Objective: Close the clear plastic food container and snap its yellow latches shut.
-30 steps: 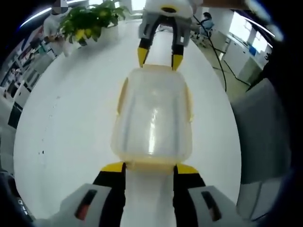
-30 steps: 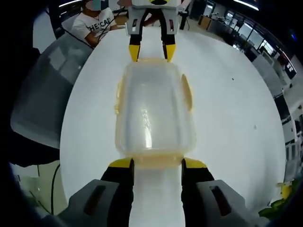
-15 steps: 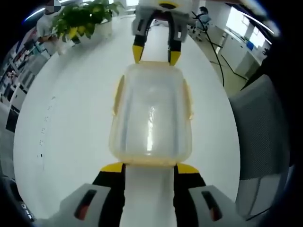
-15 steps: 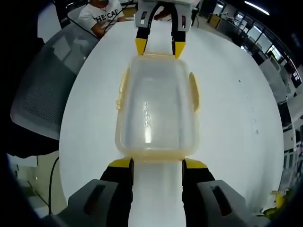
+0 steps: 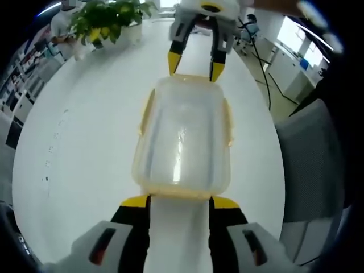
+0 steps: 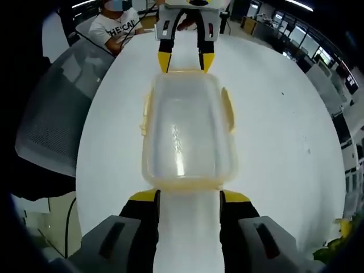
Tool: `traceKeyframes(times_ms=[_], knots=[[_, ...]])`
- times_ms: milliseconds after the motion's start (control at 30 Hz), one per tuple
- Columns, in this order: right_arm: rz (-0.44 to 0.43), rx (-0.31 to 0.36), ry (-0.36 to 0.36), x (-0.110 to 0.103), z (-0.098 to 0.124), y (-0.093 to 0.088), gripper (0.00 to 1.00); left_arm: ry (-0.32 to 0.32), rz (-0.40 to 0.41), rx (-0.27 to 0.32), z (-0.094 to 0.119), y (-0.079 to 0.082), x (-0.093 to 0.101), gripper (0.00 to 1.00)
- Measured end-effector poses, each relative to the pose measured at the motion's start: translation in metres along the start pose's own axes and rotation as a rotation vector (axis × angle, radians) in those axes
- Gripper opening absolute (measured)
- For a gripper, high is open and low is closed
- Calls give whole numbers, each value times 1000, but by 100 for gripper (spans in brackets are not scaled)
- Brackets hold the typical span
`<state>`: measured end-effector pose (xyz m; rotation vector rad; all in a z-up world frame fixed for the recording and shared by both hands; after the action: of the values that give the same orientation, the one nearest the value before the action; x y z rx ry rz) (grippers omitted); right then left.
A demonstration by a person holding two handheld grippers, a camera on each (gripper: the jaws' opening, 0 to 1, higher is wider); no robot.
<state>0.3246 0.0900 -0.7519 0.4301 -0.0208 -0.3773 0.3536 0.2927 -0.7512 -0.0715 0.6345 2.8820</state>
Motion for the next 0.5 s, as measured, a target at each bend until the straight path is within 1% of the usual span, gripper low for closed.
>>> traceKeyframes(times_ms=[100, 133, 233, 300, 367, 433, 500], knots=[[-17, -4, -11, 1, 1, -4, 39, 4, 19, 8, 2, -1, 0, 35], [-46, 1, -15, 2, 3, -5, 39, 5, 26, 11, 2, -1, 1, 35], [-163, 62, -5, 2, 8, -3, 39, 14, 70, 33, 6, -3, 3, 35], [-206, 85, -3, 3, 11, -4, 39, 24, 105, 48, 9, -4, 4, 35], [-226, 84, -13, 5, 13, -6, 38, 30, 140, 58, 11, -8, 4, 35], [-257, 100, -8, 4, 14, -6, 37, 37, 155, 61, 12, -12, 4, 35], [-327, 126, -3, 4, 15, -6, 36, 45, 199, 70, 14, -17, 6, 35]])
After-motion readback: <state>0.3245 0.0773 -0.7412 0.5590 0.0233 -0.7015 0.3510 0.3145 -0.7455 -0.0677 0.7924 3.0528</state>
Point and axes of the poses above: the point that each gripper's makers call its tool centre point, and the gripper's own axes: z roughly backward along the fingers, x roughly to its right, y roughly out of its top, the point moved 4 cm from there along z, roughly backward along the fingers, and after that the axes turned 15 degrees about -z, right-handed, at the moved point
